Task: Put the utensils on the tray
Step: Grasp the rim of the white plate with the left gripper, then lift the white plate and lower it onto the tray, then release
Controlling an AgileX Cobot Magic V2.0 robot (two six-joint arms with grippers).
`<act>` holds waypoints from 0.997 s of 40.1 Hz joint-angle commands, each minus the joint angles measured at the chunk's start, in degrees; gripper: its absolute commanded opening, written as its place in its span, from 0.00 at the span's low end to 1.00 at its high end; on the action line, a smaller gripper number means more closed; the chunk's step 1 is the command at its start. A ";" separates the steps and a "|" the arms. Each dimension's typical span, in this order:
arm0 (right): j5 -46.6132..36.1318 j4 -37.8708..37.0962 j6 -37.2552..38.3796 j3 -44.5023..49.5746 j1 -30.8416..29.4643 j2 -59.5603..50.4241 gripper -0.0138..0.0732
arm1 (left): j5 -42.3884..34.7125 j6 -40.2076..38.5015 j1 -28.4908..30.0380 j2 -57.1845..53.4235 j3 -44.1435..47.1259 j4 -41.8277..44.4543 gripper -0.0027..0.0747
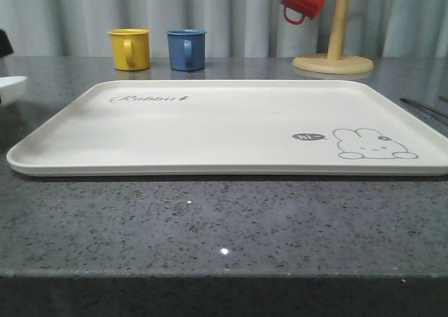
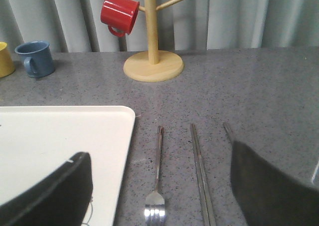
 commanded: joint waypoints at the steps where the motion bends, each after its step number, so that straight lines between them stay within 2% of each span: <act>1: -4.04 -0.14 -0.35 -2.10 -0.31 0.79 0.84 | 3.43 -0.55 -2.48 -2.65 -7.65 0.21 0.01; 12: -4.04 -0.14 -0.35 -2.10 -0.31 0.79 0.84 | 7.05 -3.25 -13.61 -2.65 -21.62 5.85 0.01; 25: -4.04 -0.14 -0.35 -2.10 -0.31 0.79 0.84 | 5.90 -4.41 -27.39 2.27 -24.31 5.74 0.01; 31: -4.04 -0.14 -0.35 -2.10 -0.31 0.79 0.84 | 5.48 -4.57 -30.63 6.73 -24.31 4.99 0.01; 40: -4.04 -0.14 -0.35 -2.10 -0.31 0.79 0.84 | 5.70 -4.57 -31.30 10.58 -24.31 4.77 0.01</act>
